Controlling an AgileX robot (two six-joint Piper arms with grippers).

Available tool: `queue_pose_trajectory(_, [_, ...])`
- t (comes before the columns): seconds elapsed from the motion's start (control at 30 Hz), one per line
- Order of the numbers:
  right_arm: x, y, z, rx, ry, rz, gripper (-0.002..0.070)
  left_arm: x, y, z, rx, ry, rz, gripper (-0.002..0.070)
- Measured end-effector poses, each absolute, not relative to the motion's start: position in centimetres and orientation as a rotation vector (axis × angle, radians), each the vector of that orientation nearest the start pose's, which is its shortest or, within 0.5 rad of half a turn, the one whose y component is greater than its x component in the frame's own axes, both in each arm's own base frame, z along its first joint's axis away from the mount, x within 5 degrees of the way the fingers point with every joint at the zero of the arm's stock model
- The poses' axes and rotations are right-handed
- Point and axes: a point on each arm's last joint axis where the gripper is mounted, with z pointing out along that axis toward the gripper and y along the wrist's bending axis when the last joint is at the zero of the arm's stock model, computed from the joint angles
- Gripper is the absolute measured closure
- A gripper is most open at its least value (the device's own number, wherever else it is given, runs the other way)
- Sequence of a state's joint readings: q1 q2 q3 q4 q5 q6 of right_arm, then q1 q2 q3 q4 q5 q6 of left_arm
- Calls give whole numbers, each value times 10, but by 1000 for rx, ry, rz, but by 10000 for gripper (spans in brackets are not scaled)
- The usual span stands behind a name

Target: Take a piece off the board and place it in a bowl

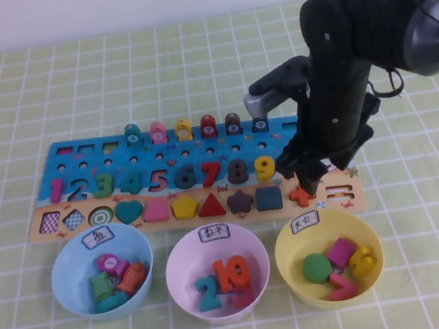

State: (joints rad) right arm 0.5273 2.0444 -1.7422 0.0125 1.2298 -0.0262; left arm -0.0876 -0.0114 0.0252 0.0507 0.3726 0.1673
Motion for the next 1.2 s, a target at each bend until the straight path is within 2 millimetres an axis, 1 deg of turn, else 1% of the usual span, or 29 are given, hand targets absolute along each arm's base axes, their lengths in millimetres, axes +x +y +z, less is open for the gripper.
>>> queue_pose_trajectory(0.13, [372,218,227,-815,2918,66,246,53,-3,172,269,1851,105,680])
queue_pose_trajectory(0.4, [386,230,222,-796,2901,126,247,53,-3,172,270,1851,106,680])
queue_pose_trajectory(0.53, [392,233,213,-797,2910,127,247,53,-3,172,270,1851,106,680])
queue_pose_trajectory(0.6, [393,234,206,-802,2923,123,247,53,-3,172,270,1851,106,680])
queue_pose_trajectory(0.7, [394,235,203,-814,2927,120,248,53,-3,172,270,1851,106,680])
queue_pose_trajectory(0.9, [394,235,203,-839,2919,119,251,53,-3,172,270,1851,106,680])
queue_pose_trajectory(1.03, [394,235,202,-848,2917,118,276,53,-3,172,270,1851,106,680])
queue_pose_trajectory(1.2, [392,234,198,-894,2919,122,285,53,-3,172,270,1851,106,680])
